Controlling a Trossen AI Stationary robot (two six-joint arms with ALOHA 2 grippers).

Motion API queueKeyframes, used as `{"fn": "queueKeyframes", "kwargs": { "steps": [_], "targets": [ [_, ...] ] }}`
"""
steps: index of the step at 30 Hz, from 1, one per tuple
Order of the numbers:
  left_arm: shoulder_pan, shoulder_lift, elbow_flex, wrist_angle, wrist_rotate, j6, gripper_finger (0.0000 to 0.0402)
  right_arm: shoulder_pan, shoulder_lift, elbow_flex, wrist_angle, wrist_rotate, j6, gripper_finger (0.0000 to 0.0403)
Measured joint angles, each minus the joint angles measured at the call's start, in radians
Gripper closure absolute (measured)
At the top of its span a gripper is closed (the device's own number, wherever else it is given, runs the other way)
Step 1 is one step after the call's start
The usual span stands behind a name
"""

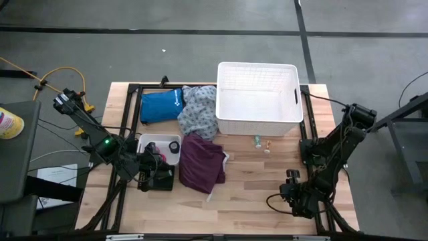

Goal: Pick & place medical supplies in basket/bin
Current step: Put the bottom yellow pill bottle into the black bin

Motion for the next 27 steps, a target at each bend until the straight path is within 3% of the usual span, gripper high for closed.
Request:
{"fn": "queueKeyframes", "kwargs": {
  "steps": [9,20,27],
  "targets": [
    [0.000,0.000,0.000,0.000,0.000,0.000,0.0224,0.000,0.000,0.000,0.000,0.000,0.000,0.0213],
    [0.000,0.000,0.000,0.000,0.000,0.000,0.0224,0.000,-0.001,0.001,0.000,0.000,0.000,0.0301],
    [0.000,0.000,0.000,0.000,0.000,0.000,0.0224,-0.002,-0.001,0.001,0.001,-0.012,-0.001,0.0298]
  ]
}}
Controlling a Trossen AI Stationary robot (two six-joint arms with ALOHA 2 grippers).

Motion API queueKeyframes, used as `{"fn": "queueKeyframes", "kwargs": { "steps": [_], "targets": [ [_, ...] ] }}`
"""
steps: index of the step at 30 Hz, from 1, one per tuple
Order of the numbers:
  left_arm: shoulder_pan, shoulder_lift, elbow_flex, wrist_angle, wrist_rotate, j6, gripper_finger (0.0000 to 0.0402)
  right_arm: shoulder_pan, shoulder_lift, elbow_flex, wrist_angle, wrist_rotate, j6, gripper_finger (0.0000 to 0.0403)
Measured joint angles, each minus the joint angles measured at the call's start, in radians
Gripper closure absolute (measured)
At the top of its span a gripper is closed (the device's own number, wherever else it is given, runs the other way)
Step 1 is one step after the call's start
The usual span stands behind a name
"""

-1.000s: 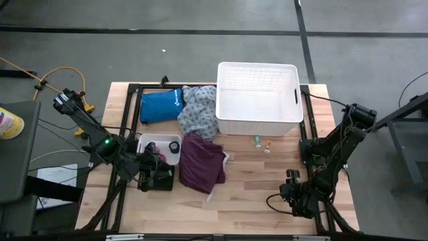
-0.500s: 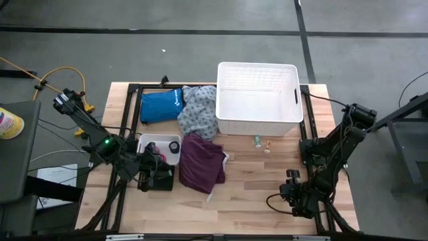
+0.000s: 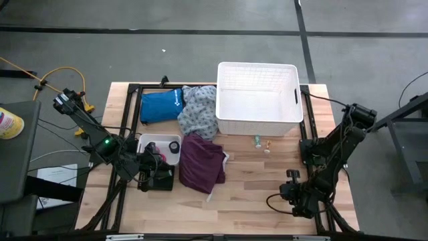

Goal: Pick & place medical supplies in basket/bin
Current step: Put the bottom yellow pill bottle into the black bin

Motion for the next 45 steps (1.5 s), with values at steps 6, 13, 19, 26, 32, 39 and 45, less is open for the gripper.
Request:
{"fn": "queueKeyframes", "kwargs": {
  "steps": [6,13,19,26,32,39,45],
  "targets": [
    [0.000,0.000,0.000,0.000,0.000,0.000,0.0224,-0.051,0.000,0.035,-0.001,-0.042,-0.056,0.0301],
    [0.000,0.000,0.000,0.000,0.000,0.000,0.0224,-0.173,0.000,0.128,0.000,-0.039,-0.252,0.0298],
    [0.000,0.000,0.000,0.000,0.000,0.000,0.0224,-0.311,0.000,0.194,0.001,-0.036,-0.357,0.0297],
    [0.000,0.000,0.000,0.000,0.000,0.000,0.0224,-0.459,0.000,0.244,0.023,-0.032,-0.429,0.0296],
    [0.000,0.000,0.000,0.000,0.000,0.000,0.0224,-0.538,0.074,0.312,0.052,-0.041,-0.542,0.0296],
    [0.000,0.000,0.000,0.000,0.000,0.000,0.0224,-0.595,0.264,0.552,0.006,-0.091,-0.689,0.0296],
    [0.000,0.000,0.000,0.001,0.000,0.000,0.0224,-0.644,0.394,0.739,0.003,-0.079,-0.809,0.0296]
  ]
}}
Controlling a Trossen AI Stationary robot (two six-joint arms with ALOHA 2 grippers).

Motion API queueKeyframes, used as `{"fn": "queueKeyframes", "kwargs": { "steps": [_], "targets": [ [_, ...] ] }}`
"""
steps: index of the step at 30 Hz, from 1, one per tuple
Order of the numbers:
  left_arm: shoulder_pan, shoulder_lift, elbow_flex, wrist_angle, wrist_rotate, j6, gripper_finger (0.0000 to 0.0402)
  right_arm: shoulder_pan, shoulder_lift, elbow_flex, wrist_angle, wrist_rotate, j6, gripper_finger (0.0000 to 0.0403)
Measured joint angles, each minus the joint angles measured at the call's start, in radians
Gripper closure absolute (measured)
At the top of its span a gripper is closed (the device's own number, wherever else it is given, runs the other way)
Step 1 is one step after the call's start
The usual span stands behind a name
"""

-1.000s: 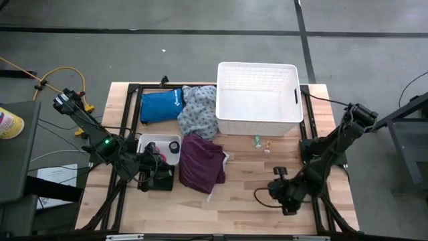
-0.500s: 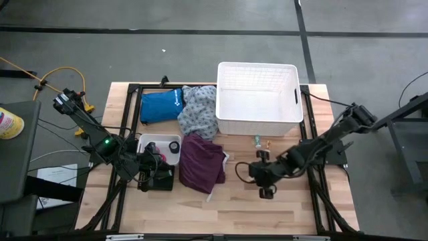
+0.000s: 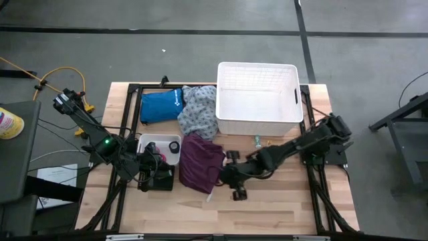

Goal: Pick & place medical supplies in basket/bin
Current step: Put the bottom yellow pill bottle into the black bin

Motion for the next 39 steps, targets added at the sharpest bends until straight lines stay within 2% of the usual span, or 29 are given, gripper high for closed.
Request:
{"fn": "queueKeyframes", "kwargs": {
  "steps": [6,17,27,39],
  "targets": [
    [0.000,0.000,0.000,0.000,0.000,0.000,0.0224,-0.053,0.106,0.132,0.069,0.029,-0.085,0.0296],
    [0.000,0.000,0.000,0.003,0.000,0.000,0.0224,-0.101,0.245,0.309,0.152,0.023,-0.115,0.0296],
    [0.000,0.000,0.000,0.015,0.000,0.000,0.0224,-0.104,0.243,0.314,0.217,-0.008,-0.114,0.0296],
    [0.001,0.000,0.000,0.050,0.000,0.000,0.0224,-0.104,0.243,0.314,0.216,-0.007,-0.104,0.0296]
  ]
}}
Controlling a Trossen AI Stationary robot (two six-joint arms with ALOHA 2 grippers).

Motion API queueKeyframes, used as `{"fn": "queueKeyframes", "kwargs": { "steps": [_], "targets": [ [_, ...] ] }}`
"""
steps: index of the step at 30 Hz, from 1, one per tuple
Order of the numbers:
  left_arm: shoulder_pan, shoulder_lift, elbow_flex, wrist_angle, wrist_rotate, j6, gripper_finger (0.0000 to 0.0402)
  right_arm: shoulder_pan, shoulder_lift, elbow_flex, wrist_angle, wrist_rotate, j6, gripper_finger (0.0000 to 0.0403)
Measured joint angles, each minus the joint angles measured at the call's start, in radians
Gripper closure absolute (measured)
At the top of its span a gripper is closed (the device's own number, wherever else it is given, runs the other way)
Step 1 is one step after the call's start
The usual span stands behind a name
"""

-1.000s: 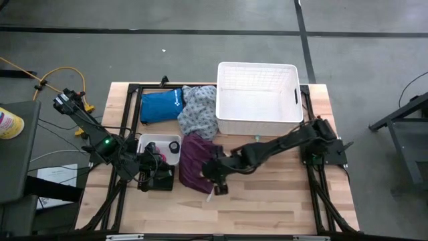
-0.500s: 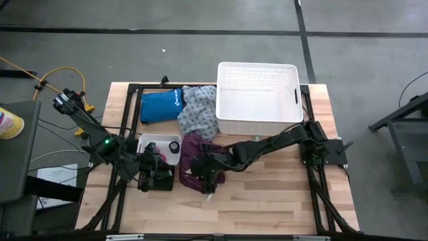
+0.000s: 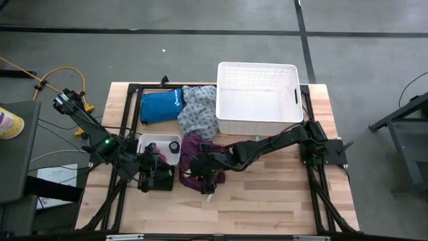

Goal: Pick & place medical supplies in basket/bin
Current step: Put the bottom yellow pill bottle into the black bin

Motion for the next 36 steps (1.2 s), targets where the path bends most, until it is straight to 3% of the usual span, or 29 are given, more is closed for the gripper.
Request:
{"fn": "queueKeyframes", "kwargs": {
  "steps": [13,18,27,36],
  "targets": [
    [0.021,0.009,0.000,0.013,-0.004,0.028,0.0224,0.000,0.001,-0.001,0.000,0.000,-0.002,0.0296],
    [0.023,0.072,0.000,0.026,-0.002,0.127,0.0224,0.000,0.001,-0.001,0.000,0.000,-0.002,0.0296],
    [0.081,0.207,0.000,0.096,-0.003,0.134,0.0224,0.000,0.002,-0.002,0.000,-0.023,0.013,0.0296],
    [0.106,0.242,-0.001,0.169,0.000,0.175,0.0224,0.009,0.002,-0.002,-0.001,-0.028,0.024,0.0296]
  ]
}}
